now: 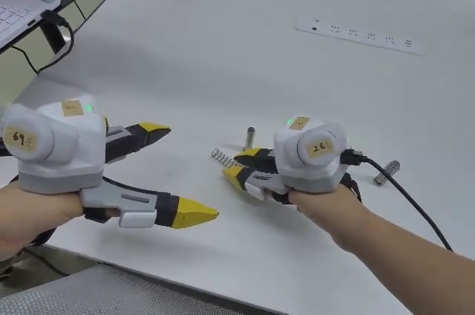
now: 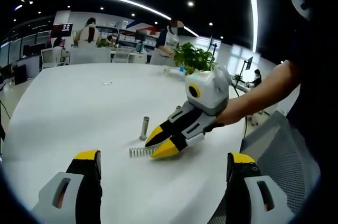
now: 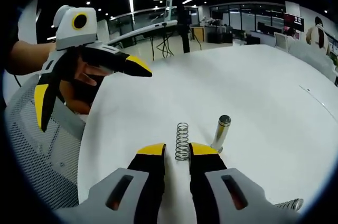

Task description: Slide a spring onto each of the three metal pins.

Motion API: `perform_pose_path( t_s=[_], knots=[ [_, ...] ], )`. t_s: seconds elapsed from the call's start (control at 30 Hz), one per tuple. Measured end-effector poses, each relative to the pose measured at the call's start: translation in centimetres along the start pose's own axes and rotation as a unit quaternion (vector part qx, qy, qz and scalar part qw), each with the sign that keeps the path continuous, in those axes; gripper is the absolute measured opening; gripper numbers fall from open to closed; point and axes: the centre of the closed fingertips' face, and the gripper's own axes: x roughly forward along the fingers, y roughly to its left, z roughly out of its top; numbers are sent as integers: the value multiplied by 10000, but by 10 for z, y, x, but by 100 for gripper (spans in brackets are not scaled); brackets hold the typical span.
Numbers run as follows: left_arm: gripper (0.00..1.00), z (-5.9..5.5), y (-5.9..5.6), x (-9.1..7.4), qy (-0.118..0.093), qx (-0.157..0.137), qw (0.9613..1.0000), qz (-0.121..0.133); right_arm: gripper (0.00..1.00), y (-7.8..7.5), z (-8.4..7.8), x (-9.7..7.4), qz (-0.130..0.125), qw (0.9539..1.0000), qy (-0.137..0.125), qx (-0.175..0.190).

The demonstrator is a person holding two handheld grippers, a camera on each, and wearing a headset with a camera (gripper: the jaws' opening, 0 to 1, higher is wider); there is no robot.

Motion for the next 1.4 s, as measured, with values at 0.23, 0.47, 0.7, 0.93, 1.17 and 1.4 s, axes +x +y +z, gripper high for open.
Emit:
perform_pose_path(
  t_s=[0.23,0.47,0.7,0.93,1.17,1.4],
  knots=[
    [96,-4,1,-3,24,-35,10000,30,12,-1,-9,1,20,9999,109,-131],
    [96,-5,1,-4,53,-41,10000,41,9,-2,-8,2,24,9997,80,-212],
    [95,-7,1,-1,68,-29,10000,0,8,2,-6,-9,118,9995,71,-278],
    [95,-3,-8,9,115,51,9998,-157,8,5,-8,-23,196,9993,74,-305],
    [92,3,-15,13,123,122,9995,-260,8,14,1,-43,362,9989,-97,-298],
    [91,6,-31,26,178,227,9984,-488,8,17,3,-79,426,9981,-260,-366]
  ],
)
